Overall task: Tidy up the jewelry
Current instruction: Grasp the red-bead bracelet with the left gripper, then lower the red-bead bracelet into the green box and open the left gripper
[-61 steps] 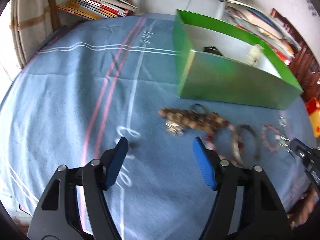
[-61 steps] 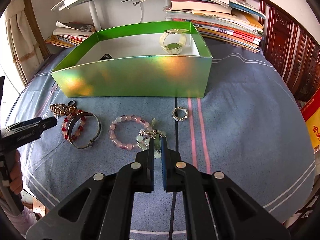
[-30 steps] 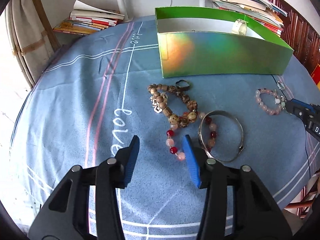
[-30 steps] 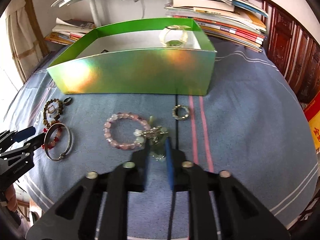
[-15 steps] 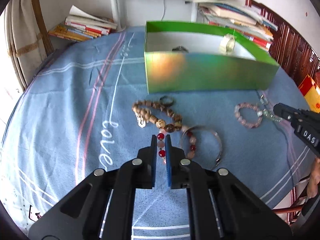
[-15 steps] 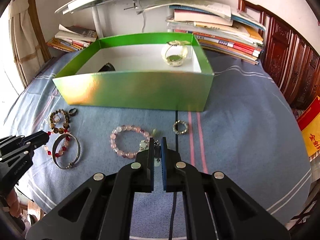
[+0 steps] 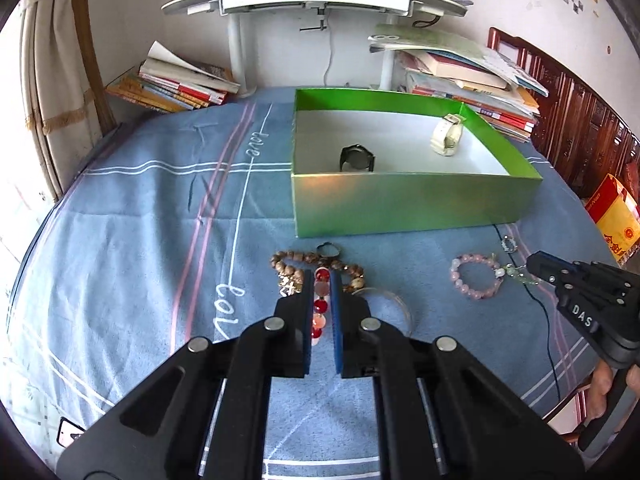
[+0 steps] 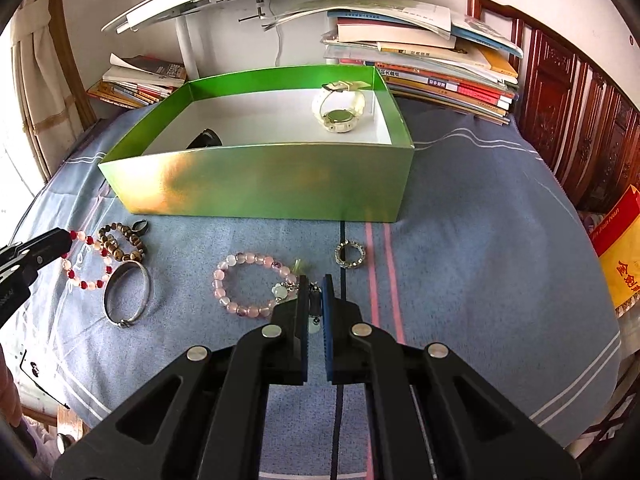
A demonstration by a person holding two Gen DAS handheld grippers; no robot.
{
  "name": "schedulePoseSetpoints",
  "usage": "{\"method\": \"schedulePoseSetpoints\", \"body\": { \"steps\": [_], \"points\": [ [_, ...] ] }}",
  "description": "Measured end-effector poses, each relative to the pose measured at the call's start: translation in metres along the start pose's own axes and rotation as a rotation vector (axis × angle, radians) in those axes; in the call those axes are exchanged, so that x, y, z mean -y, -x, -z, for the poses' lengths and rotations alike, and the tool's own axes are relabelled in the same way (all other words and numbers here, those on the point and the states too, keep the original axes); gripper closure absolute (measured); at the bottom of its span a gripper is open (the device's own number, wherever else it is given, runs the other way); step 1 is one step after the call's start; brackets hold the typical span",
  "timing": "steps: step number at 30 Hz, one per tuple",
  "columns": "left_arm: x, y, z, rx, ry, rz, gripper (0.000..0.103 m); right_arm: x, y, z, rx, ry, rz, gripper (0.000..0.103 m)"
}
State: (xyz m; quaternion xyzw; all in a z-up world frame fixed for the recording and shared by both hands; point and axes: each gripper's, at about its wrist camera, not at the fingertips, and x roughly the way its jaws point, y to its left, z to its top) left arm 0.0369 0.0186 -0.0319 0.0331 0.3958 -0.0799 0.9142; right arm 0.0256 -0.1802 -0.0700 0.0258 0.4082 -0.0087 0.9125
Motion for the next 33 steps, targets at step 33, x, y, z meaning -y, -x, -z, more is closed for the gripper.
{"method": "schedulePoseSetpoints", "body": {
  "steps": [33],
  "points": [
    [-0.032, 0.013, -0.017, -0.007, 0.084, 0.028, 0.095, 0.011, 0.038, -0.018, 0.11, -0.031, -0.018, 0.097]
  ]
}}
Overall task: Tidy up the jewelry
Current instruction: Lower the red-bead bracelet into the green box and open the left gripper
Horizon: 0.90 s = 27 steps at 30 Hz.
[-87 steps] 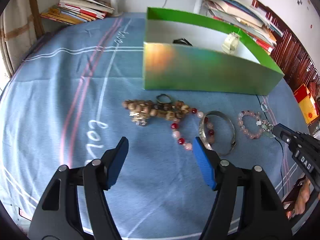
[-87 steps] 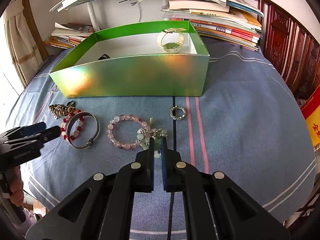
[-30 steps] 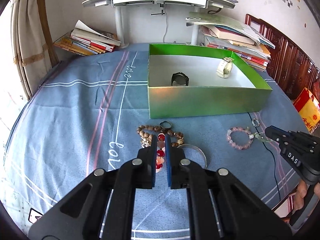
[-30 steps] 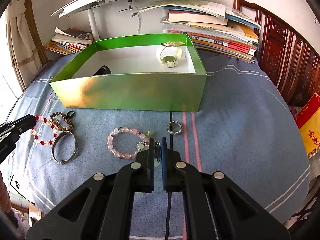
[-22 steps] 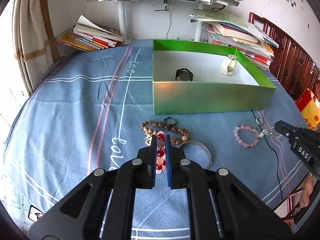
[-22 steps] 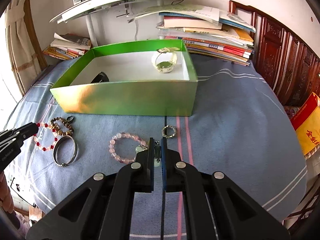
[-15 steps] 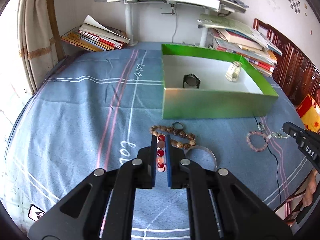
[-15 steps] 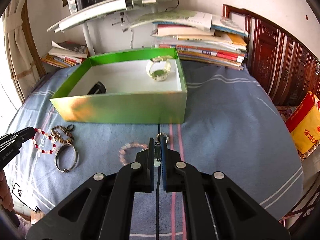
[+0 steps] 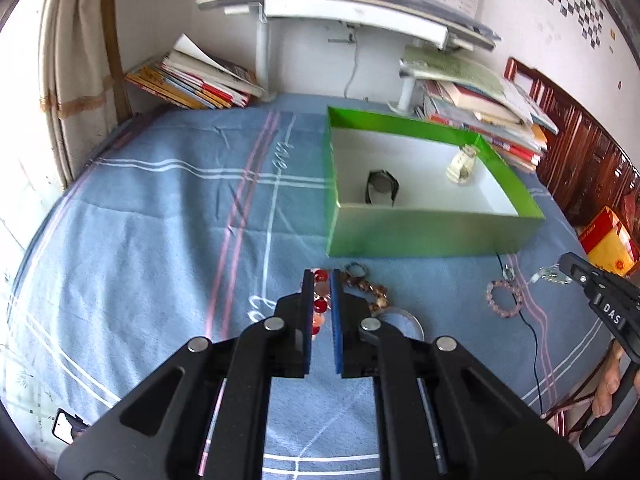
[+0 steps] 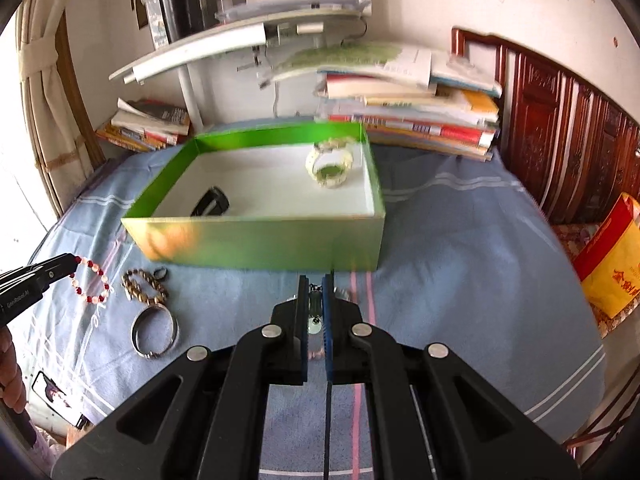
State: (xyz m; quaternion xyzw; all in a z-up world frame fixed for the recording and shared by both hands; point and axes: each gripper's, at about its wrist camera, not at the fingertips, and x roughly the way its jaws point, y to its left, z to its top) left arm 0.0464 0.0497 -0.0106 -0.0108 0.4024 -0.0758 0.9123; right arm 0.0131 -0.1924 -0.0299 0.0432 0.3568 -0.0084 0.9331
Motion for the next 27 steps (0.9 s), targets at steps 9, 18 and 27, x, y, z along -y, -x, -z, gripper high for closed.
{"method": "schedulePoseSetpoints", "body": {
  "steps": [9, 18, 27],
  "points": [
    [0.017, 0.004, -0.018, 0.022, -0.047, 0.036, 0.095, -0.013, 0.013, -0.019, 0.054, 0.03, -0.032, 0.097],
    [0.049, 0.009, -0.093, 0.135, -0.124, 0.075, 0.095, -0.031, 0.034, -0.089, 0.228, 0.084, -0.027, 0.097],
    [0.076, -0.075, -0.112, 0.028, -0.124, 0.136, 0.095, -0.038, -0.06, -0.099, 0.068, 0.065, -0.015, 0.097]
  ]
}}
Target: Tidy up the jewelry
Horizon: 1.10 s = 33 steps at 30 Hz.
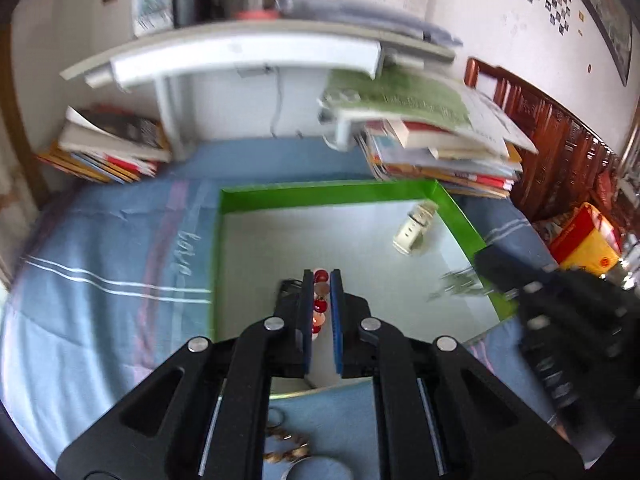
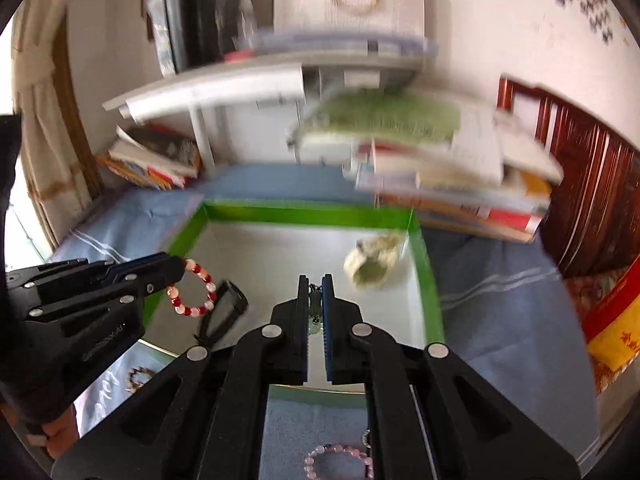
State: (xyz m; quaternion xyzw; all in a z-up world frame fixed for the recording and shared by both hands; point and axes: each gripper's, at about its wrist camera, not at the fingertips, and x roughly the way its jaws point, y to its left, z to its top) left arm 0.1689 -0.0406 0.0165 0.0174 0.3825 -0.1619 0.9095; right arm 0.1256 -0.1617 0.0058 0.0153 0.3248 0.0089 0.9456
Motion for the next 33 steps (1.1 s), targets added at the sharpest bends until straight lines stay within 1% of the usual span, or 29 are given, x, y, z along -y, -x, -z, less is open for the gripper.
{"method": "schedulePoseSetpoints", "body": {
  "steps": [3, 4, 5, 6, 7, 8, 9, 10, 12, 14, 15, 17, 19, 22, 25, 29, 30, 31, 32, 33],
  "points": [
    [0.003, -0.019, 0.002, -0.03, 0.005, 0.026, 0.093, 0.003, -0.022, 0.01, -0.055, -0.009, 0.012, 0.096],
    [0.003, -0.022, 0.004, -0.043, 0.013, 0.017, 0.091, 0.004, -0.022, 0.014, -0.059, -0.011, 0.016, 0.093],
    [0.001, -0.021, 0.007, -0.048, 0.02, 0.005, 0.08, 0.006, -0.02, 0.016, -0.058, -0.015, 0.015, 0.09],
    [-0.001, -0.014, 0.01, -0.046, 0.019, -0.011, 0.066, 0.009, -0.013, 0.018, -0.054, -0.019, 0.003, 0.077],
    [-0.003, -0.005, 0.015, -0.03, 0.011, -0.03, 0.062, 0.011, -0.006, 0.021, -0.045, -0.023, -0.004, 0.063],
    [-0.006, 0.004, 0.019, -0.014, 0.002, -0.051, 0.057, 0.014, 0.008, 0.025, -0.024, -0.028, -0.005, 0.059],
    [-0.011, 0.015, 0.026, 0.003, -0.007, -0.084, 0.053, 0.017, 0.014, 0.028, -0.01, -0.03, -0.003, 0.058],
    [-0.02, 0.029, 0.038, 0.021, -0.005, -0.138, 0.053, 0.021, 0.027, 0.035, 0.008, -0.027, 0.004, 0.058],
    [-0.036, 0.042, 0.054, 0.027, 0.023, -0.196, 0.052, 0.027, 0.043, 0.054, 0.005, -0.015, 0.024, 0.058],
    [-0.057, 0.047, 0.078, -0.003, 0.081, -0.239, 0.052, 0.032, 0.048, 0.071, -0.023, -0.021, 0.036, 0.058],
    [-0.067, 0.045, 0.089, -0.029, 0.11, -0.248, 0.052, 0.036, 0.046, 0.084, -0.056, -0.03, 0.046, 0.058],
    [-0.079, 0.04, 0.107, -0.076, 0.159, -0.253, 0.053, 0.04, 0.04, 0.099, -0.102, -0.043, 0.053, 0.058],
    [-0.085, 0.034, 0.12, -0.115, 0.18, -0.244, 0.053, 0.043, 0.033, 0.111, -0.144, -0.061, 0.048, 0.058],
    [-0.087, 0.023, 0.124, -0.142, 0.192, -0.221, 0.053, 0.042, 0.021, 0.119, -0.185, -0.069, 0.048, 0.058],
    [-0.087, 0.015, 0.124, -0.153, 0.23, -0.188, 0.053, 0.036, 0.018, 0.122, -0.191, -0.068, 0.026, 0.058],
    [-0.089, 0.002, 0.124, -0.17, 0.273, -0.133, 0.053, 0.026, 0.014, 0.125, -0.204, -0.032, 0.027, 0.058],
    [-0.088, -0.003, 0.124, -0.181, 0.281, -0.123, 0.056, 0.025, 0.013, 0.125, -0.209, -0.028, 0.03, 0.058],
    [-0.086, -0.006, 0.126, -0.186, 0.286, -0.116, 0.065, 0.023, 0.011, 0.125, -0.215, -0.021, 0.033, 0.059],
    [-0.085, -0.006, 0.126, -0.177, 0.28, -0.121, 0.08, 0.022, 0.009, 0.125, -0.219, -0.019, 0.035, 0.059],
    [-0.082, -0.005, 0.126, -0.178, 0.277, -0.087, 0.087, 0.021, 0.008, 0.125, -0.223, -0.018, 0.038, 0.062]
  ]
}}
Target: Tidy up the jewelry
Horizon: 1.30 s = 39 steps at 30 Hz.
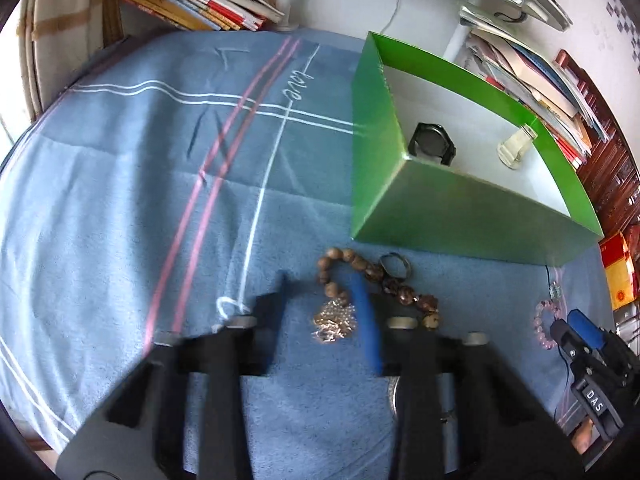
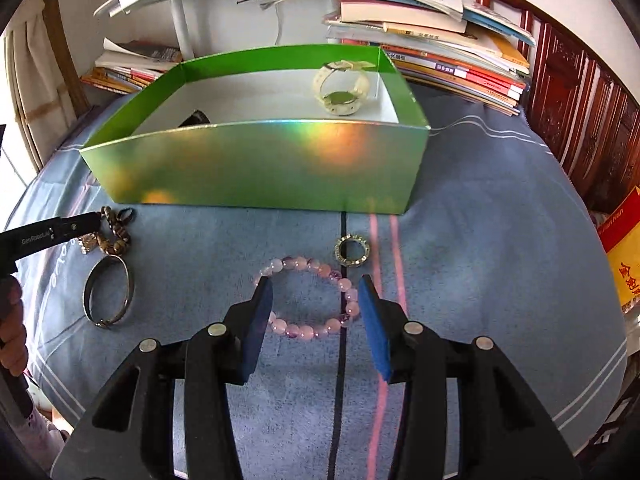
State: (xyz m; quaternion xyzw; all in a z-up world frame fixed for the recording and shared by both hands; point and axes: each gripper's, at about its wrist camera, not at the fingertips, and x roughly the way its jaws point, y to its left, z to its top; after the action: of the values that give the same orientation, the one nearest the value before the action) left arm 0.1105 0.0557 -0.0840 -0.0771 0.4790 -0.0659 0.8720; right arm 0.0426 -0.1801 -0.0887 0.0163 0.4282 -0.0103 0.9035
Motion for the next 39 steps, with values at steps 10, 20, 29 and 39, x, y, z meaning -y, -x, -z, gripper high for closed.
{"method": "schedulePoseSetpoints", "body": {
  "steps": [10, 20, 29, 39],
  "points": [
    [0.013, 0.05, -0.008, 0.149, -0.026, 0.006, 0.102, -0.011, -0.009, 0.001, -0.028, 0.018, -0.005, 0.094],
    [0.039, 0.1, 0.009, 0.199, -0.116, 0.078, 0.102, -0.013, -0.008, 0.002, -0.034, 0.021, -0.016, 0.094],
    [0.014, 0.066, 0.026, 0.082, -0.103, 0.05, 0.102, -0.005, -0.007, 0.003, -0.038, -0.007, -0.013, 0.094],
    [-0.017, 0.046, 0.038, 0.017, -0.066, 0.004, 0.102, -0.001, -0.005, 0.006, -0.033, -0.021, -0.011, 0.091]
  ]
}}
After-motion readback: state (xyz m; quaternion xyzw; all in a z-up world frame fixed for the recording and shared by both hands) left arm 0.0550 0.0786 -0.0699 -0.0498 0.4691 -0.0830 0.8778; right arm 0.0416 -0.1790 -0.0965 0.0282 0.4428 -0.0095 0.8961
